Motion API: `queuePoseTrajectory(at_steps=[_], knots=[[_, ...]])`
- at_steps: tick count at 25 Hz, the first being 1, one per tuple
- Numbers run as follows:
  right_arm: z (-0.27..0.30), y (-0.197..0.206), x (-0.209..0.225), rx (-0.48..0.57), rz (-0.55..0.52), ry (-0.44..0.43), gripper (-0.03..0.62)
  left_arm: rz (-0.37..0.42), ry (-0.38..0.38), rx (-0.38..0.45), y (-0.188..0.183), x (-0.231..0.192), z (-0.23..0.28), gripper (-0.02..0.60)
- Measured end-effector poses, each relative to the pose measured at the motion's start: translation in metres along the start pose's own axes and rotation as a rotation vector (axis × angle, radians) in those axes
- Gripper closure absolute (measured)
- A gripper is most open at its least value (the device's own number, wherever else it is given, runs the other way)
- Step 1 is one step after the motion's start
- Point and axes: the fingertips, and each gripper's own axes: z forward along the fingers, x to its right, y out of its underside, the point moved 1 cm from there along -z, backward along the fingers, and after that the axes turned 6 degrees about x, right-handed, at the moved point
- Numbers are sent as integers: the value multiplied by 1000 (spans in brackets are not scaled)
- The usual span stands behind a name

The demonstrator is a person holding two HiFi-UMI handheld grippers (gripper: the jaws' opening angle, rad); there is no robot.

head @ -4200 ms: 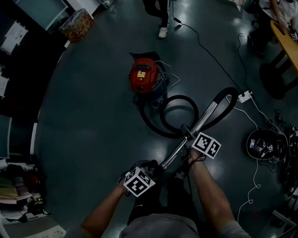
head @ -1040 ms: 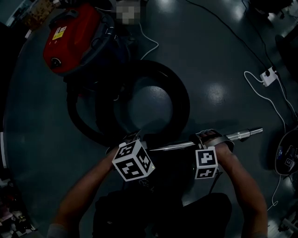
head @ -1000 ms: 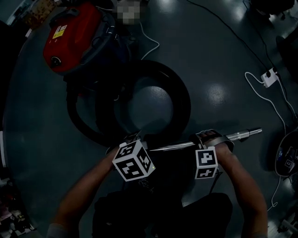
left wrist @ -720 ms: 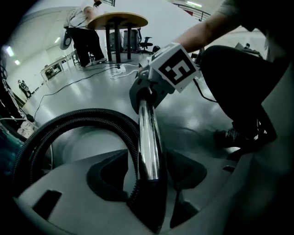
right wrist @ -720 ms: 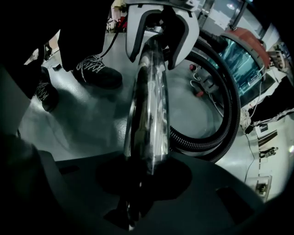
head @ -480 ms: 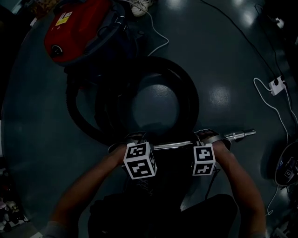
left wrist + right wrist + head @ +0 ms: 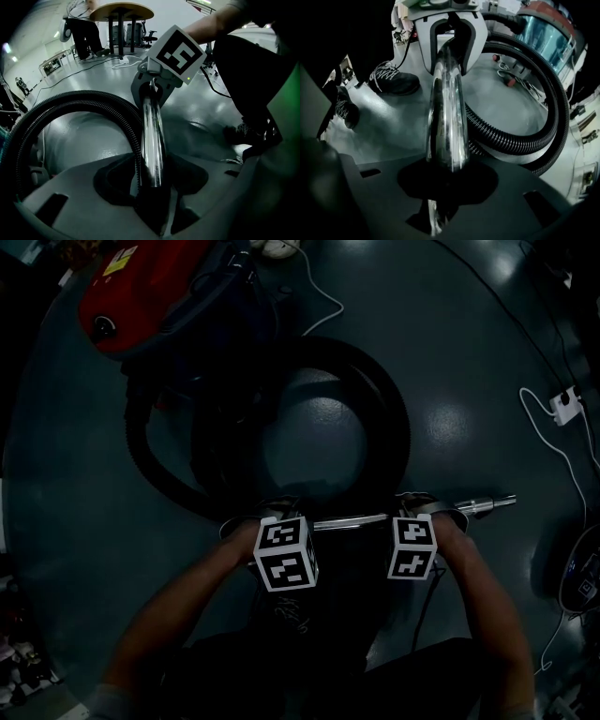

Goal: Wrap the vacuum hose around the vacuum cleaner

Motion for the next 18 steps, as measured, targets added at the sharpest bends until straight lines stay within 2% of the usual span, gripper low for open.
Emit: queuePoseTrajectory(at_steps=[3, 6, 9, 13, 18], knots=[[1, 6, -2, -9, 38, 26, 489, 41, -12, -19, 3, 2, 7, 371], [-8, 15, 6, -23, 106, 65, 380, 80, -23, -13, 2, 3, 7, 394], [-19, 18, 10, -13, 130, 96, 379, 79, -27, 2, -3, 2, 6, 396], [-32, 18, 8, 18, 98, 171, 379, 53, -6, -18, 0, 0, 9, 394], [-58, 10, 7, 145, 119, 206, 381, -2, 46, -49, 6, 0, 14, 393]])
